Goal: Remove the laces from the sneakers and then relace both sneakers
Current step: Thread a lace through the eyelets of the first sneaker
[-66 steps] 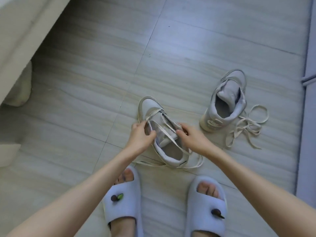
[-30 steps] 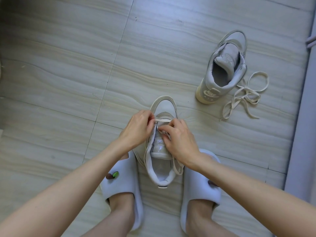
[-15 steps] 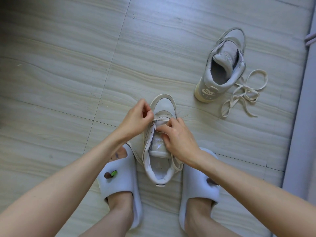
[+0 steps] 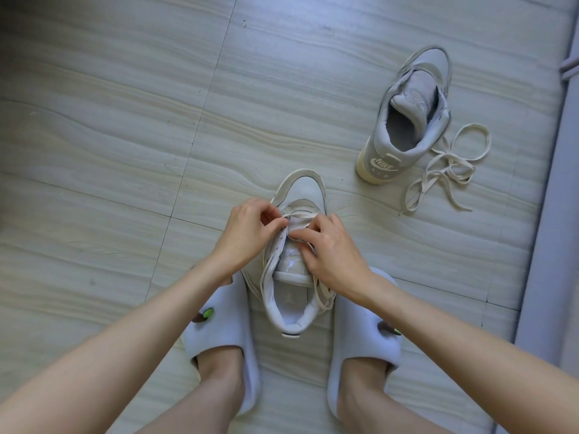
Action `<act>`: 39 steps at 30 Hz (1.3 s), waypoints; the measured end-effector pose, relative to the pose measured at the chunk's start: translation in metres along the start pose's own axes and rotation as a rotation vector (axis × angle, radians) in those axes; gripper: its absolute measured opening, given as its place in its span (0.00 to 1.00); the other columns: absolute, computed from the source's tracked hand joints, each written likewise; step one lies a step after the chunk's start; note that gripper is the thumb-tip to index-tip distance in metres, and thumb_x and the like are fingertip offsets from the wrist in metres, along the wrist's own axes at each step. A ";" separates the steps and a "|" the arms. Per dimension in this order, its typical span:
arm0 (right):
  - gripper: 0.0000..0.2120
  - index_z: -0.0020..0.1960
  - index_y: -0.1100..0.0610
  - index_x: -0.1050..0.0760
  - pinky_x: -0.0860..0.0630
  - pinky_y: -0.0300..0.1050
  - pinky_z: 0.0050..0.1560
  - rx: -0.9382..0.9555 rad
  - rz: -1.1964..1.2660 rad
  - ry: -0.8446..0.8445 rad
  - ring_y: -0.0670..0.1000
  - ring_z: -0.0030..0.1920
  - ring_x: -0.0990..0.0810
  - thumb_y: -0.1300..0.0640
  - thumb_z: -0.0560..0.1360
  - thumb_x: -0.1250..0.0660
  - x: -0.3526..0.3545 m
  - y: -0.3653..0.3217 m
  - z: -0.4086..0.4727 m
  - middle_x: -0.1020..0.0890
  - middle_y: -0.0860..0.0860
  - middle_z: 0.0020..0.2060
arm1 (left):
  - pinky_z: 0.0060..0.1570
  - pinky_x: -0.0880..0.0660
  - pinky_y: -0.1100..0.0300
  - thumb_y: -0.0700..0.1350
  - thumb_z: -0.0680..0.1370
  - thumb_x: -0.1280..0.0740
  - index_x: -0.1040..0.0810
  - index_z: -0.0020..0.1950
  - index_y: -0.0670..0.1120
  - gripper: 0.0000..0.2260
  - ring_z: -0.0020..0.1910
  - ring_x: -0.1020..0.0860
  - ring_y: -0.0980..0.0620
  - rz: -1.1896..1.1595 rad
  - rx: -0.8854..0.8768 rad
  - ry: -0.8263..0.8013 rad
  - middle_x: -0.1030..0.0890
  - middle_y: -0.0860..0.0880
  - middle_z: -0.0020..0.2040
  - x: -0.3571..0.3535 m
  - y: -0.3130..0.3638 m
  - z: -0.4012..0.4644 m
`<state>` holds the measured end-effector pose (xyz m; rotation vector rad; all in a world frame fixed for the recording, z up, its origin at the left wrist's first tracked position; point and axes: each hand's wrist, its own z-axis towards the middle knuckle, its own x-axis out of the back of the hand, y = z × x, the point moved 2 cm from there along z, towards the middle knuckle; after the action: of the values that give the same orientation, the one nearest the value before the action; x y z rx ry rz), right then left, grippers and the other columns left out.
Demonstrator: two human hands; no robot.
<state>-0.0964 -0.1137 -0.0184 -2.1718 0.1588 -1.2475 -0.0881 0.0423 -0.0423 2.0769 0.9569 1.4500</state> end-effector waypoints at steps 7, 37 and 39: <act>0.14 0.60 0.54 0.21 0.32 0.45 0.49 -0.006 -0.013 -0.001 0.55 0.49 0.32 0.60 0.76 0.37 0.000 -0.001 -0.001 0.26 0.55 0.45 | 0.34 0.38 0.68 0.40 0.71 0.33 0.22 0.36 0.46 0.04 0.36 0.27 0.54 -0.017 0.178 0.044 0.25 0.54 0.31 -0.007 0.015 0.006; 0.18 0.66 0.56 0.32 0.40 0.46 0.41 0.116 -0.349 -0.199 0.56 0.49 0.32 0.64 0.77 0.48 0.006 -0.004 0.013 0.35 0.55 0.48 | 0.37 0.33 0.63 0.33 0.80 0.44 0.32 0.43 0.48 0.12 0.36 0.32 0.55 -0.428 0.156 -0.457 0.31 0.49 0.37 0.004 0.006 0.040; 0.17 0.65 0.58 0.32 0.39 0.46 0.42 0.130 -0.356 -0.219 0.56 0.49 0.32 0.64 0.78 0.49 0.006 -0.004 0.013 0.34 0.56 0.50 | 0.38 0.32 0.63 0.33 0.80 0.44 0.32 0.43 0.49 0.12 0.37 0.31 0.54 -0.434 0.138 -0.442 0.30 0.49 0.38 0.004 0.005 0.039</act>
<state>-0.0829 -0.1072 -0.0169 -2.2663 -0.4044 -1.1549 -0.0493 0.0439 -0.0502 1.9948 1.2396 0.6887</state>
